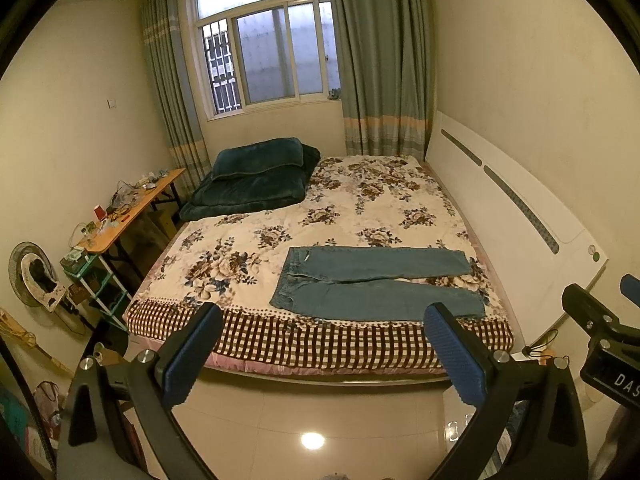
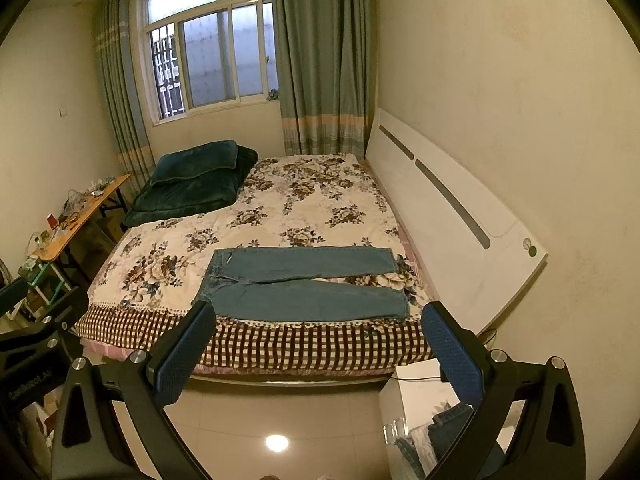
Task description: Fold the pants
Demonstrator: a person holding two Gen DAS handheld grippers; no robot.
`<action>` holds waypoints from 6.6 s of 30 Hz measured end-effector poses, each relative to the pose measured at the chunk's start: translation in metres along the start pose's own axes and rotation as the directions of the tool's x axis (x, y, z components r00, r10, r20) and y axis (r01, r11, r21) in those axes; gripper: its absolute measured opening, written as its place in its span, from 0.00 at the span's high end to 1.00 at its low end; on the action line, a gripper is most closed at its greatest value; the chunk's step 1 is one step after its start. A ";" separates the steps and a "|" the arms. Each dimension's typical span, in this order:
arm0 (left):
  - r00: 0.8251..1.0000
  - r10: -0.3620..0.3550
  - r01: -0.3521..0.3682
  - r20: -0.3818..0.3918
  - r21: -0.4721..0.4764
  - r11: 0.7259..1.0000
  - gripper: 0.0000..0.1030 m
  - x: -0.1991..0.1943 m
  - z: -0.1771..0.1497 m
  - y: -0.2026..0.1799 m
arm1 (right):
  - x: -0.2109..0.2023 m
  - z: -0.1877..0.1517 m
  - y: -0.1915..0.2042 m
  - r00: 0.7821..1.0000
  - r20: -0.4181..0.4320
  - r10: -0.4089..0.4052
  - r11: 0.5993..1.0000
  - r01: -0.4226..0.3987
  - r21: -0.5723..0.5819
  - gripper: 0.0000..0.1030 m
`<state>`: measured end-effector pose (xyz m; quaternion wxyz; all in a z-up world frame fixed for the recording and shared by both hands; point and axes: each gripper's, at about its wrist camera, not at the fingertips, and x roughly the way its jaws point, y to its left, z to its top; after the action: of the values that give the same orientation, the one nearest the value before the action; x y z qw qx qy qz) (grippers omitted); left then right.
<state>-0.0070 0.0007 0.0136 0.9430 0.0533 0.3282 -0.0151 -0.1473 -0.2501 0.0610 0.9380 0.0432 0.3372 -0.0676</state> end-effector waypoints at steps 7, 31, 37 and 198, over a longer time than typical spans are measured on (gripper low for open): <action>1.000 0.002 -0.002 0.001 -0.001 1.000 0.00 -0.001 -0.001 0.001 | -0.001 -0.009 0.000 1.000 0.003 -0.001 1.000 0.001 0.000 0.00; 1.000 0.000 0.000 0.001 -0.001 1.000 0.00 -0.003 -0.002 0.001 | 0.001 -0.010 0.005 1.000 0.002 0.001 1.000 -0.001 0.001 0.00; 1.000 -0.001 0.001 -0.001 -0.001 1.000 0.00 -0.005 -0.002 -0.003 | 0.002 -0.010 0.007 1.000 -0.003 0.003 1.000 -0.003 0.001 0.00; 0.669 0.115 -0.217 -0.734 -0.045 0.975 0.16 0.787 -0.092 -0.011 | 1.000 -0.056 -0.043 0.620 -0.777 -0.103 0.983 0.181 0.014 0.06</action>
<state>0.5529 0.0048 -0.5473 0.7339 0.0239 0.6691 0.1146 0.5741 -0.3833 -0.6217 0.6915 0.0840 0.7053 -0.1318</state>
